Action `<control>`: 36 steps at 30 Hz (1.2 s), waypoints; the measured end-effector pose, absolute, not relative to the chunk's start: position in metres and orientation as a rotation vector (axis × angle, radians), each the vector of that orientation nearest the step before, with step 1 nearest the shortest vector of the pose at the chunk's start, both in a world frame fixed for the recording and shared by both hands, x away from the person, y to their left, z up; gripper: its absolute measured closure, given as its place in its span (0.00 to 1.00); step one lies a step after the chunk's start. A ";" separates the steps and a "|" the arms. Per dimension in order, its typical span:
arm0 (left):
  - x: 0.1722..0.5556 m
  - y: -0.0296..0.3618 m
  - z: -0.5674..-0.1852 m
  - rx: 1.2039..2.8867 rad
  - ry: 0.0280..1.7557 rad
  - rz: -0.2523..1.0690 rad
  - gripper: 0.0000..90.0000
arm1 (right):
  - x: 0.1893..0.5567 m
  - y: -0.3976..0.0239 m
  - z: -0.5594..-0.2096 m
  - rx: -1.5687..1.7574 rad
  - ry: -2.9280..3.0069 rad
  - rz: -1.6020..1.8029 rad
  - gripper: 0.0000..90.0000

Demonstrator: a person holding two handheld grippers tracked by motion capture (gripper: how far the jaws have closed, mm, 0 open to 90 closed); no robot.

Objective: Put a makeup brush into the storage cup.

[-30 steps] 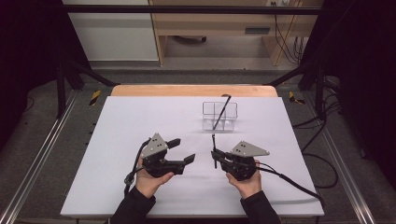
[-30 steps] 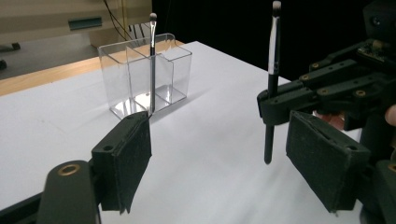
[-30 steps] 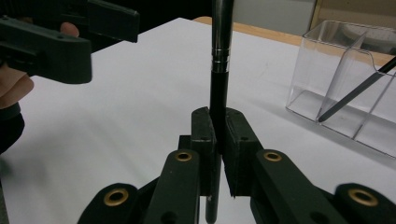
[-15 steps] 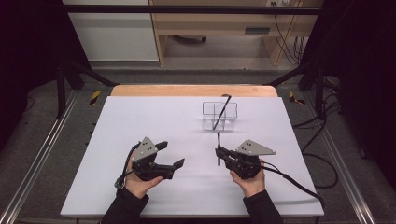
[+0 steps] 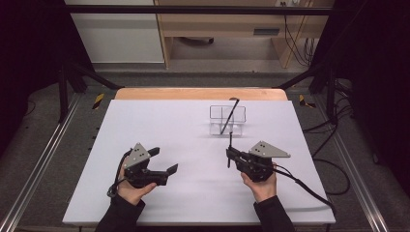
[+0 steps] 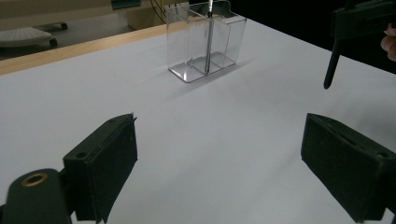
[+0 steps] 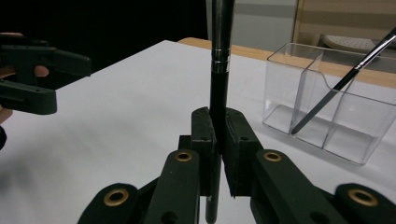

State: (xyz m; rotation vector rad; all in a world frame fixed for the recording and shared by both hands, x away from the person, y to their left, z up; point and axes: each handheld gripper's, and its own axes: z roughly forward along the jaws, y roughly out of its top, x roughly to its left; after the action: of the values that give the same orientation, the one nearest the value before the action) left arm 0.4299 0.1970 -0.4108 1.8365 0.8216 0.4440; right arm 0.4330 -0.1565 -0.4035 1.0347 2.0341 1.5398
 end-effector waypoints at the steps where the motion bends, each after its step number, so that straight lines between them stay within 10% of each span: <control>1: 0.430 0.199 -0.411 1.833 0.826 0.446 0.11 | 0.434 -0.157 -0.403 1.037 2.031 1.538 0.93; 36: 0.436 0.227 -0.419 1.835 0.910 0.490 0.10 | 0.485 -0.154 -0.362 1.117 1.829 1.578 0.93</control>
State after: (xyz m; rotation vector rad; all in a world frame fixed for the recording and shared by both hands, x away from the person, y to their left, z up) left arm 0.4357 0.2270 -0.4188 1.8351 0.9104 0.4896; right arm 0.4846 -0.1542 -0.3617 1.1168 1.8287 1.5778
